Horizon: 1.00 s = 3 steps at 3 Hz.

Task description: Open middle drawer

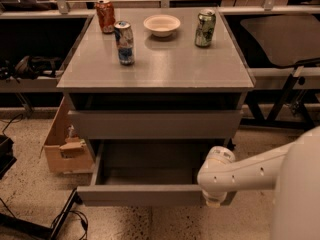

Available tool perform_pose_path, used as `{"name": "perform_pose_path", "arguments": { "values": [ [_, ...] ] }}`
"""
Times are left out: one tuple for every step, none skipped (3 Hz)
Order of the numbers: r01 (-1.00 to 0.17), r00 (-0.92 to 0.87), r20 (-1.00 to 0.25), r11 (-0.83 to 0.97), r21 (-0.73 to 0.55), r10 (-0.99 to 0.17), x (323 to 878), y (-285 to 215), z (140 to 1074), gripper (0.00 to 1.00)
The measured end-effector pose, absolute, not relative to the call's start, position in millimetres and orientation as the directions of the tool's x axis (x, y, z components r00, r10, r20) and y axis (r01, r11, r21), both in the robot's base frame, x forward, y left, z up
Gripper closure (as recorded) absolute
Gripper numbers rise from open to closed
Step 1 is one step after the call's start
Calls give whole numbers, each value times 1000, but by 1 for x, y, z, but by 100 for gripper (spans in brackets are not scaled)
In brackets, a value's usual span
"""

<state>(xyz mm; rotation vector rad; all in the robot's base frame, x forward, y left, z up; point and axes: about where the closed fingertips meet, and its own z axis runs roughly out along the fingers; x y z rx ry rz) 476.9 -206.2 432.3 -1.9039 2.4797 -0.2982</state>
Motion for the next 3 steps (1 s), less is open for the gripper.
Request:
{"name": "perform_pose_path", "arguments": {
  "values": [
    [-957,-268,128,248,-151,-955,462,-207,438,87],
    [-957,-269,129,249,-151,-955,455,-207,439,100],
    [-948,-301,151,278,-155,-942,432,-214,447,100]
  ]
}}
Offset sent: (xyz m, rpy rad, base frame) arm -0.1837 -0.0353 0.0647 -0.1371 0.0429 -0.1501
